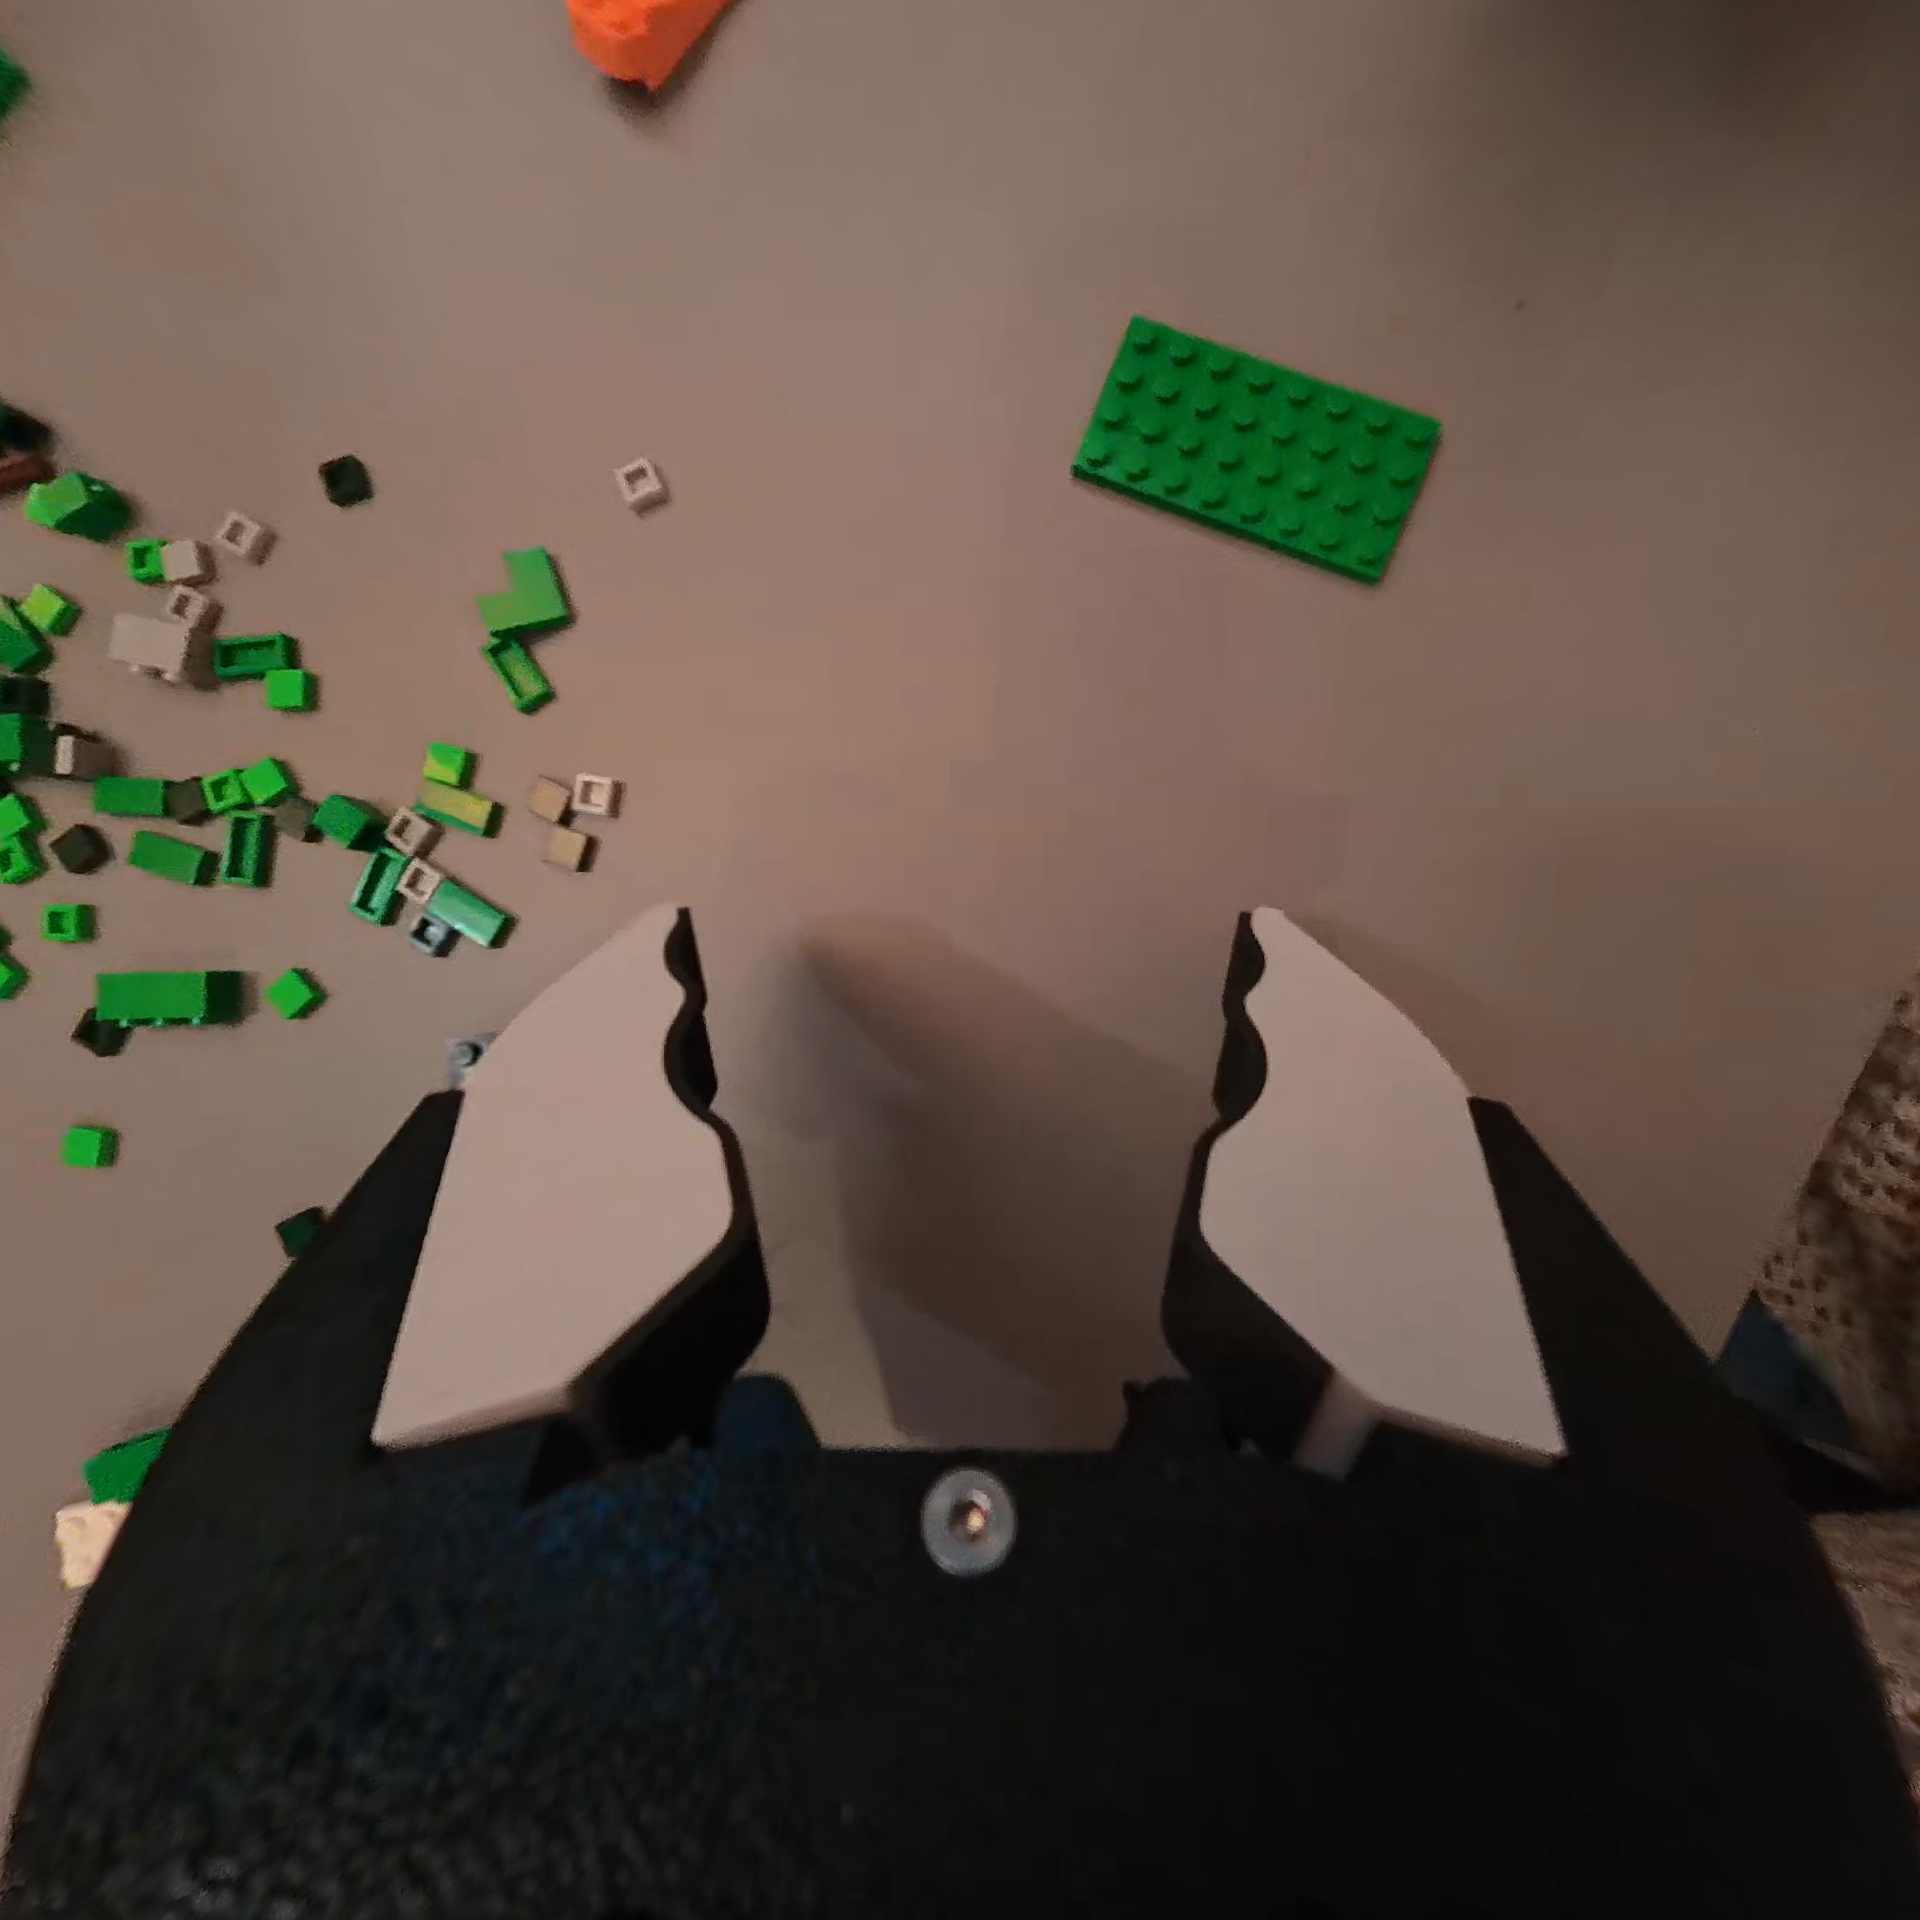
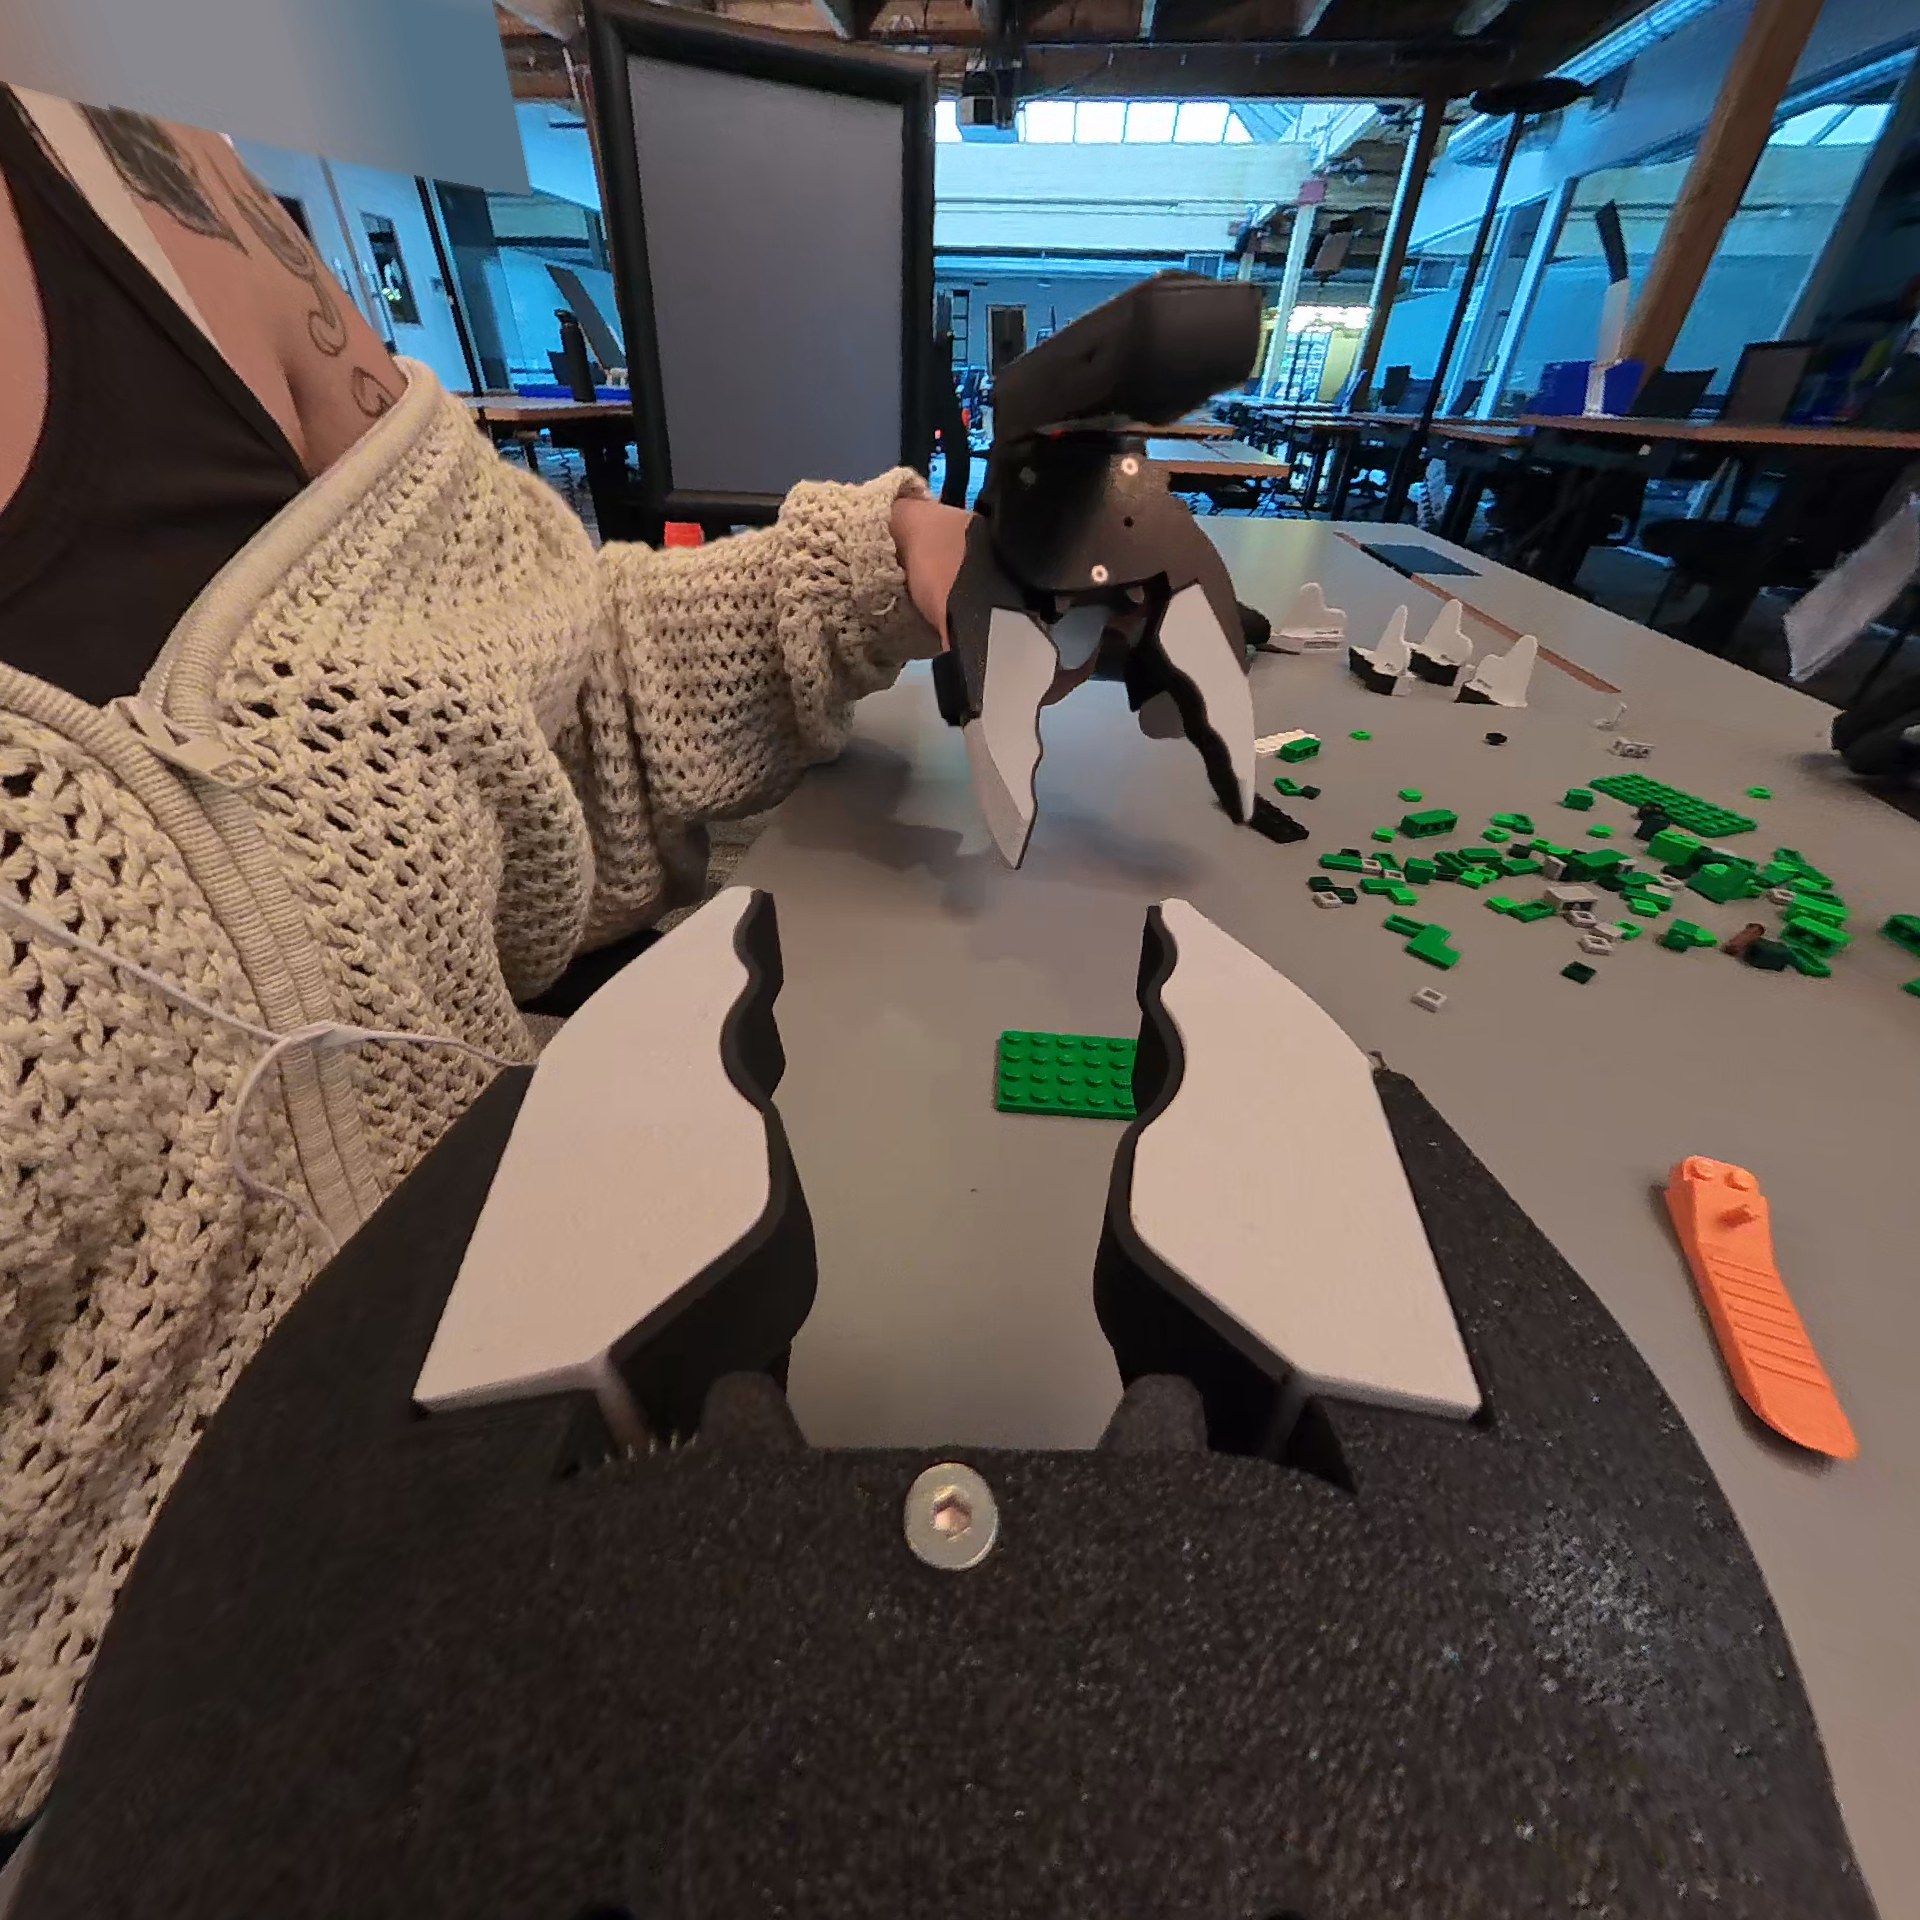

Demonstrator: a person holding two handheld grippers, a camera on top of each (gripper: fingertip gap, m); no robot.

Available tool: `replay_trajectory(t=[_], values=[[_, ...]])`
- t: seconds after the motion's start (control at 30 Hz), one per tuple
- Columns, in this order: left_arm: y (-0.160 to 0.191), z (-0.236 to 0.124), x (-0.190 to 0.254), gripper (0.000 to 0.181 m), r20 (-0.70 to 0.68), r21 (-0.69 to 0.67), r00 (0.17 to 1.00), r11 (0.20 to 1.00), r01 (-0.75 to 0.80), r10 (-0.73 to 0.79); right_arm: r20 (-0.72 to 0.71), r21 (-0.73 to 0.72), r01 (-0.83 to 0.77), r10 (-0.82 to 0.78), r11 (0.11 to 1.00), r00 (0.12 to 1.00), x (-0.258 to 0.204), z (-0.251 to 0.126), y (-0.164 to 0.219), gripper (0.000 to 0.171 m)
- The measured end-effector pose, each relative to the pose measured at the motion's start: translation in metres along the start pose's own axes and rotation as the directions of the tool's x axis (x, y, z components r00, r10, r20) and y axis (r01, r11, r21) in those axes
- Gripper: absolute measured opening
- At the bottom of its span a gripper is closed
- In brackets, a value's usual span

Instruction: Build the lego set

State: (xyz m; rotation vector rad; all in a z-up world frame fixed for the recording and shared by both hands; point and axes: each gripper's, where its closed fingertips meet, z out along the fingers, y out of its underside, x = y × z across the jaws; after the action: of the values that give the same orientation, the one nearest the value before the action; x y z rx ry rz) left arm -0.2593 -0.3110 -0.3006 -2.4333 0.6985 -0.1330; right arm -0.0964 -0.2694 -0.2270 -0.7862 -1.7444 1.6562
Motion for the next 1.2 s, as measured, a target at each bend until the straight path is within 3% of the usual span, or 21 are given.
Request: replay_trajectory(t=[0.13, 0.2, 0.4, 0.67, 0.97, 1.2], values=[[-0.014, -0.013, -0.008, 0.094, 0.097, 0.122, 0.995, 0.992, 0.025, -0.037, -0.052, 0.021, 0.014, -0.013, 1.0, 0.999, 0.006, -0.001, -0.002, 0.066], [-0.02, -0.02, -0.015, 0.094, 0.157, 0.186, 0.986, 0.982, 0.033, -0.063, -0.137, 0.056, 0.048, -0.04, 0.997, 0.99, 0.016, -0.002, -0.007, 0.072], [-0.02, -0.04, -0.028, 0.094, 0.24, 0.319, 0.954, 0.943, 0.097, -0.179, -0.29, 0.082, 0.15, -0.121, 0.985, 0.949, 0.026, -0.006, -0.015, 0.068], [-0.005, -0.06, -0.038, 0.082, 0.217, 0.442, 0.913, 0.868, 0.225, -0.347, -0.441, -0.031, 0.168, -0.164, 0.985, 0.882, 0.045, -0.01, -0.005, 0.051], [0.012, -0.055, -0.069, 0.066, 0.323, 0.275, 0.893, 0.934, 0.227, -0.312, -0.453, -0.056, 0.171, -0.177, 0.984, 0.874, 0.045, -0.009, -0.002, 0.047], [0.026, -0.037, -0.075, 0.05, 0.247, 0.062, 0.946, 0.978, 0.2, -0.209, -0.448, -0.068, 0.177, -0.189, 0.982, 0.874, 0.045, -0.008, -0.001, 0.045]])
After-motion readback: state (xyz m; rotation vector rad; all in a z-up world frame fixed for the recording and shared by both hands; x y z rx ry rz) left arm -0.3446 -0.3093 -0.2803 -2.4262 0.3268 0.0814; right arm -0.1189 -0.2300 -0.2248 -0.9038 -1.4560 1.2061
